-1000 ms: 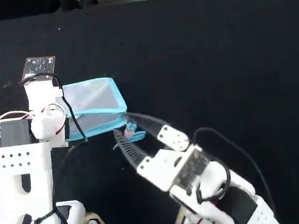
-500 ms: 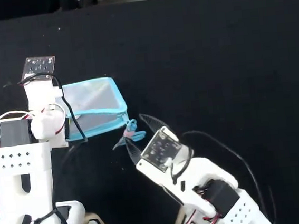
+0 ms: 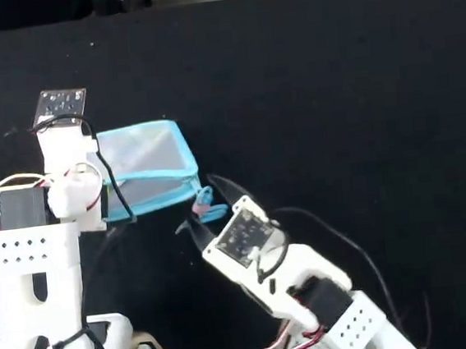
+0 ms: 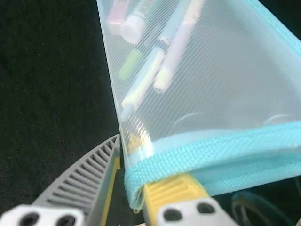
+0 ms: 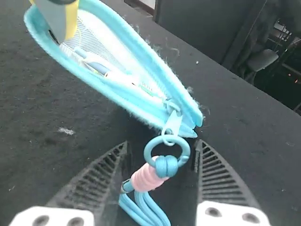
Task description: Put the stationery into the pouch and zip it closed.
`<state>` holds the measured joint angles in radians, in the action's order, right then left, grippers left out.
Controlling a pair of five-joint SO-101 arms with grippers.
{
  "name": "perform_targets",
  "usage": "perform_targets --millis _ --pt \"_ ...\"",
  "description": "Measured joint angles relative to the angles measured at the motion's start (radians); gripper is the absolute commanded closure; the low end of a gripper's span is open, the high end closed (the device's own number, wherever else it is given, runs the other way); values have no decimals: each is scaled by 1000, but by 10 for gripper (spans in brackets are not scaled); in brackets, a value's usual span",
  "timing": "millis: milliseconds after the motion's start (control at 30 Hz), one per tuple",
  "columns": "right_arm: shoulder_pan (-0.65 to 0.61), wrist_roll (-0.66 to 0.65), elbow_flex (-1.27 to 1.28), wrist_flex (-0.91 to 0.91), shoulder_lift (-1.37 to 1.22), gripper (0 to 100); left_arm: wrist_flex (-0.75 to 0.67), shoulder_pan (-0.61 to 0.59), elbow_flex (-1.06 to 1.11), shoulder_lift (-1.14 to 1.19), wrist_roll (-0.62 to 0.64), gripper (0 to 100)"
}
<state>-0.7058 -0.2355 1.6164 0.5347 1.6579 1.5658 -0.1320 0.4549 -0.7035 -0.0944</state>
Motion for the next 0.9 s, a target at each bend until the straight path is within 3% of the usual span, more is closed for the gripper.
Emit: perform_targets --millis 233,500,667,900 --pt "124 0 -2 -3 5 989 0 0 0 0 0 970" --pt "175 0 -9 -3 5 971 0 2 0 0 0 970" --pt "175 0 -15 0 5 851 0 2 0 0 0 970" --pt "58 0 -150 230 5 858 0 2 0 0 0 970"
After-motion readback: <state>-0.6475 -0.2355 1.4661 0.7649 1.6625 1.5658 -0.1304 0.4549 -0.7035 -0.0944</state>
